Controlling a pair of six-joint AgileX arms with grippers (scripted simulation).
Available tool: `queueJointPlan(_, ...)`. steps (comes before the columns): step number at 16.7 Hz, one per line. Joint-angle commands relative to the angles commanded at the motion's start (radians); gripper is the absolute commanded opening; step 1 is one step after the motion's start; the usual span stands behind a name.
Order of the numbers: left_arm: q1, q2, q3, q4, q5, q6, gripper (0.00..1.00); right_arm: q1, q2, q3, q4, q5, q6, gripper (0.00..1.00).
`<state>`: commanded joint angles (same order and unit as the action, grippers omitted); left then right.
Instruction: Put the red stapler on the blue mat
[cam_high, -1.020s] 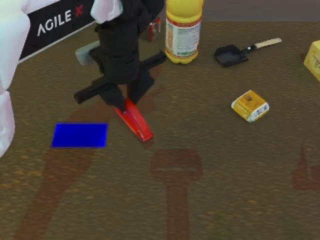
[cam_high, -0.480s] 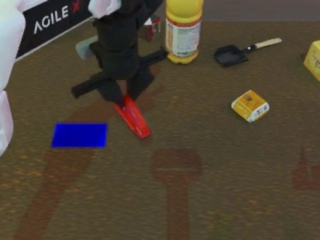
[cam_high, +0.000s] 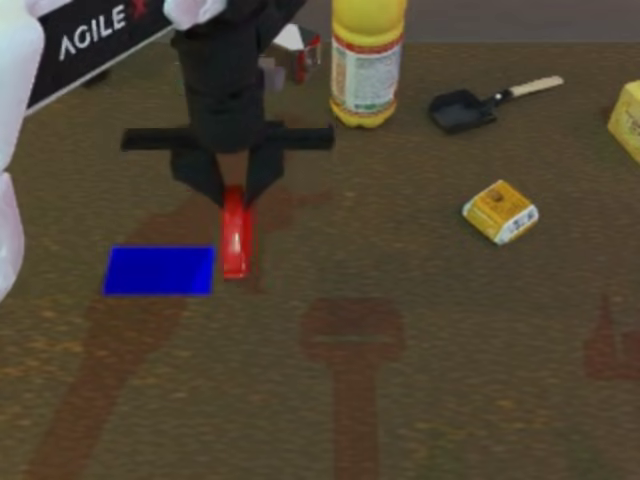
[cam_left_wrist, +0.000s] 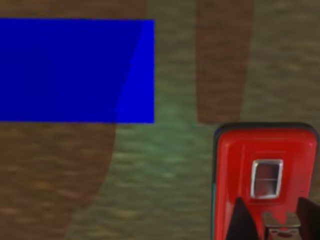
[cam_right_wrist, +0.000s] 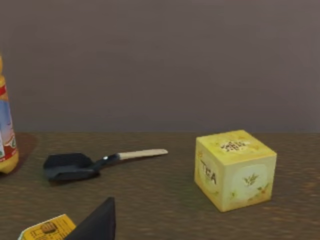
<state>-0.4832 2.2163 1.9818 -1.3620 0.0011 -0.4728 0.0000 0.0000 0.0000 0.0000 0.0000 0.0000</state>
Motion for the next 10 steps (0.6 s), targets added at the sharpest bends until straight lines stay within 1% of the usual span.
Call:
queueJointPlan(2,0.016,-0.001,-0.013,-0.004,-0.001,0.234,0.00,0.000,0.000,0.000,0.000,0.000,0.000,1.00)
queueJointPlan(8,0.067,-0.011,-0.063,-0.012,-0.005,1.013,0.00,0.000,0.000,0.000,0.000,0.000,0.000,1.00)
queueJointPlan(10,0.083,-0.025,-0.078,-0.005,-0.006,1.234,0.00,0.000,0.000,0.000,0.000,0.000,0.000,1.00)
